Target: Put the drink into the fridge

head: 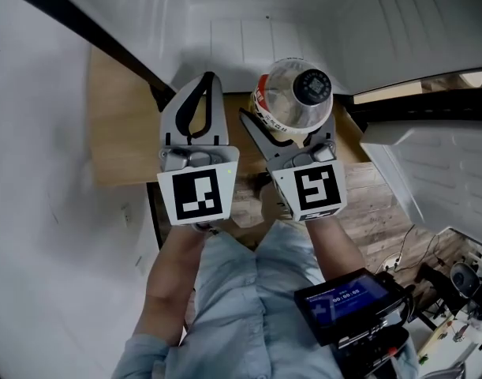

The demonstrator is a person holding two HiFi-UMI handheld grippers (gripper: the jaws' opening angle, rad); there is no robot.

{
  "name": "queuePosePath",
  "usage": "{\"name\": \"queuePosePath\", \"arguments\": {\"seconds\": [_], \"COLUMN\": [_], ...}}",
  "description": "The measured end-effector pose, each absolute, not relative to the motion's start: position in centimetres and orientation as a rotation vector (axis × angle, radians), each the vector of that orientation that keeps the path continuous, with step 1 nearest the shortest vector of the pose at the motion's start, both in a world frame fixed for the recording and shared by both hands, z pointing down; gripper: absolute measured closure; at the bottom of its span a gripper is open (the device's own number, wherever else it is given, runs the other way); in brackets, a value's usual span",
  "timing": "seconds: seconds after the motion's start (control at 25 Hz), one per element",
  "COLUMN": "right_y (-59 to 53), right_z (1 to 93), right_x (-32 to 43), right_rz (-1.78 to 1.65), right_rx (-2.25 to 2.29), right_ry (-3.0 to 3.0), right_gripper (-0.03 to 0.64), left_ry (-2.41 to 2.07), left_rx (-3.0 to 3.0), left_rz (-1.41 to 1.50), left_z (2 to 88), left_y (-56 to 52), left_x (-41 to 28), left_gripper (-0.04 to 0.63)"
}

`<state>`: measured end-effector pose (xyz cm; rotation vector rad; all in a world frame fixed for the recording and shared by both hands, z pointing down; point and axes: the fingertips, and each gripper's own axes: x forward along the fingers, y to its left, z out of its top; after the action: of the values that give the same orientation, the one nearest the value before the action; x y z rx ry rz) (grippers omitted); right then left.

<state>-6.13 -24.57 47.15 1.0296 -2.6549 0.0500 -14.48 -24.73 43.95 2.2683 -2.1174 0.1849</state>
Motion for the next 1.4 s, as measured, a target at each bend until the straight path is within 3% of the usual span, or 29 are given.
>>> {"name": "queuePosePath", "arguments": {"seconds": [1.4], "right_y": [-38.3], "right_z": [47.9], "right_x": [-12.3], "right_rz": [0.06], "right_rx": [0.899], "right_ry": [-2.728], "right_gripper": [0.207], "left_ry": [-2.257], "left_rx": [2.219], "left_rz": [0.097], "left_z": [42.5], "left_y": [-28.2], "left_x": [-15.7], "left_gripper": [0.586]}}
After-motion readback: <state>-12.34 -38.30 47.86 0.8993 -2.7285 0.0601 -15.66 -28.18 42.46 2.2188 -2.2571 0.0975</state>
